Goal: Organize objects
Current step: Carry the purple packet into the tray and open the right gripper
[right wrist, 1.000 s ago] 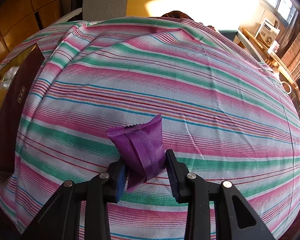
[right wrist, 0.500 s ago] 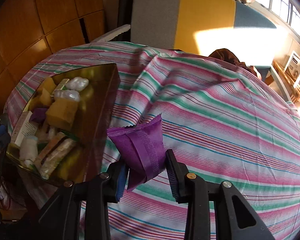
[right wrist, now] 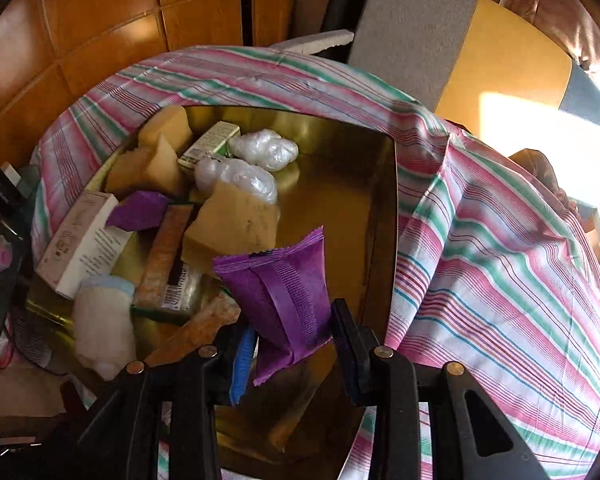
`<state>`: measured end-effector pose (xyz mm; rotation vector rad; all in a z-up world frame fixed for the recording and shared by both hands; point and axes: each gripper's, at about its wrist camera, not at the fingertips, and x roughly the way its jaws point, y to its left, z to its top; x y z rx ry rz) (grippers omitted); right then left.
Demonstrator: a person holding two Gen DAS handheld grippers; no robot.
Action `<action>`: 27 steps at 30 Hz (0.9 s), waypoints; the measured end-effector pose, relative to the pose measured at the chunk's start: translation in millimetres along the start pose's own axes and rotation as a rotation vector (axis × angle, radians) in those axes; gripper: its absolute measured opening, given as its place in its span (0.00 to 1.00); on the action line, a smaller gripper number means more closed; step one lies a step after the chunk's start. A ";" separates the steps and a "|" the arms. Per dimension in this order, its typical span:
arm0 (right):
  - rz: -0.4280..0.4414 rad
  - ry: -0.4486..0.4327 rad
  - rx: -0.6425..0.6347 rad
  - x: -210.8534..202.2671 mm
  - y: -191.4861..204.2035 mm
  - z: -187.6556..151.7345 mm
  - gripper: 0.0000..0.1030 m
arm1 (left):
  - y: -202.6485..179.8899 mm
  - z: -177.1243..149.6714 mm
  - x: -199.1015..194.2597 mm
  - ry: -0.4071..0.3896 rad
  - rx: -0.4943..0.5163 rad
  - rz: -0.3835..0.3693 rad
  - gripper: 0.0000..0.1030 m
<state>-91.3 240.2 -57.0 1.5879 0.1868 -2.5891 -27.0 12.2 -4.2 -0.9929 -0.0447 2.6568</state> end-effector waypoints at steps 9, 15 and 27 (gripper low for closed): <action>-0.004 0.028 0.026 20.1 -0.7 -1.4 0.41 | 4.7 -8.8 8.3 0.028 -0.011 0.018 0.78; 0.016 -0.009 0.061 7.7 -1.0 -8.3 0.42 | -1.2 -8.6 9.4 0.029 -0.001 0.017 0.81; -0.043 -0.173 0.148 -38.2 3.5 -23.4 0.45 | -8.4 -6.2 -1.6 -0.001 0.010 0.059 1.00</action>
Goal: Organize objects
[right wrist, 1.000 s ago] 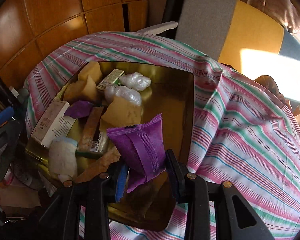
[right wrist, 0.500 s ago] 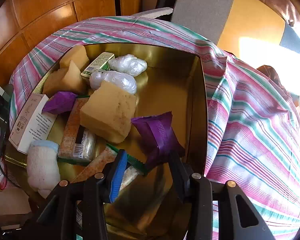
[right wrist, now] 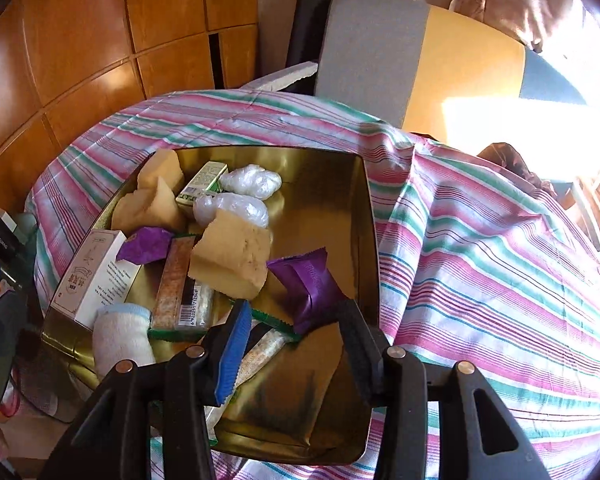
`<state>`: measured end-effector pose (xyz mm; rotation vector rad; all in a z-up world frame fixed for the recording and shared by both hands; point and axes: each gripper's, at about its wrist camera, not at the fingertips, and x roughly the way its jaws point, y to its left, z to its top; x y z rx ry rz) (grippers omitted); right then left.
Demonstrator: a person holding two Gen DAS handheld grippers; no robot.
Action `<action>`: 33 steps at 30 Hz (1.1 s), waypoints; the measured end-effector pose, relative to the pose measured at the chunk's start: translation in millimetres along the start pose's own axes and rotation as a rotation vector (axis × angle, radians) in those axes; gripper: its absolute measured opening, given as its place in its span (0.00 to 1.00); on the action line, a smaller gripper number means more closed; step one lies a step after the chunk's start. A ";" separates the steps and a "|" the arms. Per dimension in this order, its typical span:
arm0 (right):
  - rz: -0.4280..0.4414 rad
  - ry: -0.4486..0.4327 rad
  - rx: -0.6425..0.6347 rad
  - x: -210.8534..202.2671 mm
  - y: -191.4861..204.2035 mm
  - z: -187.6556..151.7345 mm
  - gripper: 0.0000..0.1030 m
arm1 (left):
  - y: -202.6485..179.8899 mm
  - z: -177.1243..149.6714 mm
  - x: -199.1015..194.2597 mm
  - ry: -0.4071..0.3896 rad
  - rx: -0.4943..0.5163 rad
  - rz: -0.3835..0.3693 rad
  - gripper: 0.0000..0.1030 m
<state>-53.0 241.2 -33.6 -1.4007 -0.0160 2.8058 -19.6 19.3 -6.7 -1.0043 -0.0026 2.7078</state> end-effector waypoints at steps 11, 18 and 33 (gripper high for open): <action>-0.074 -0.115 0.097 -28.8 -6.0 -20.4 0.62 | -3.0 0.4 -8.0 0.006 -0.026 0.047 1.00; -0.094 -0.165 0.131 -43.6 -6.2 -29.6 0.64 | -9.6 -3.9 -12.9 -0.001 -0.024 0.136 1.00; -0.101 -0.198 0.114 -59.6 3.8 -31.4 0.65 | -3.2 -3.8 -25.0 -0.042 -0.081 0.093 1.00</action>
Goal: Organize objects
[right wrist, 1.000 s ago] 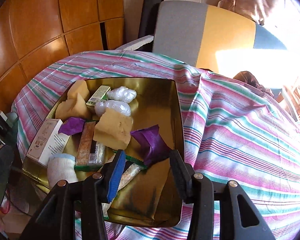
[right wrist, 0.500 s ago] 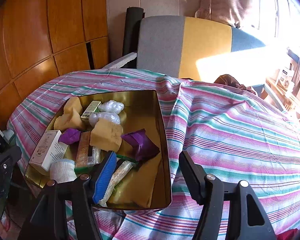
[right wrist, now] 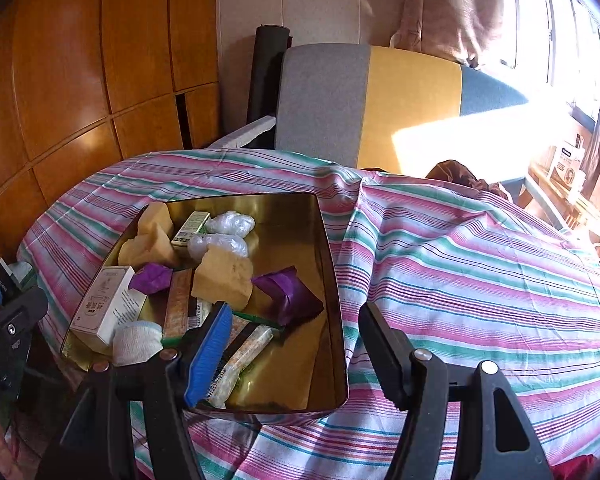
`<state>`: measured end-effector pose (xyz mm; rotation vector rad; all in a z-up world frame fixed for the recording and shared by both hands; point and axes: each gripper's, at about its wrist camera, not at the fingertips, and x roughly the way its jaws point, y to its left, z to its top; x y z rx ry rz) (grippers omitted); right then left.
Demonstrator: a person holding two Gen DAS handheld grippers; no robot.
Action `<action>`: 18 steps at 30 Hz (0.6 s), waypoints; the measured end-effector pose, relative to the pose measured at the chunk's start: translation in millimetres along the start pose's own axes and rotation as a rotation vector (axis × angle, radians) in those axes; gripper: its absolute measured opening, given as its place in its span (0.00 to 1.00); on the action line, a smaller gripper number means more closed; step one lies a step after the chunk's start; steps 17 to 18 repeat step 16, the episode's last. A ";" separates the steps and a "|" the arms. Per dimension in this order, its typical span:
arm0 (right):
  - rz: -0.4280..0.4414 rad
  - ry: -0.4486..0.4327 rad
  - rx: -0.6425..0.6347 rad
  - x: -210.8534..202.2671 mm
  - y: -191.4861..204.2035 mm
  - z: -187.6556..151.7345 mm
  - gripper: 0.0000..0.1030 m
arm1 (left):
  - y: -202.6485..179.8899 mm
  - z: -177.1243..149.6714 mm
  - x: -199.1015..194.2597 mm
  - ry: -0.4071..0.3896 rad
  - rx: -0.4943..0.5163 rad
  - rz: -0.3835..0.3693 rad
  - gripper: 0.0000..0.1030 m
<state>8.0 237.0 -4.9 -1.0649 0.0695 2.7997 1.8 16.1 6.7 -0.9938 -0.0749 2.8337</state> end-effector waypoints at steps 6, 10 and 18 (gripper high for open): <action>0.001 0.000 -0.013 -1.1 4.1 1.2 0.65 | 1.4 -1.5 -2.3 -0.019 0.008 0.027 1.00; 0.000 0.006 -0.020 1.0 6.8 0.5 0.65 | 1.7 -3.4 -3.1 -0.040 0.025 0.050 1.00; 0.007 0.009 -0.028 2.4 9.7 -0.1 0.65 | 3.8 -2.0 -1.1 -0.037 0.023 0.063 1.00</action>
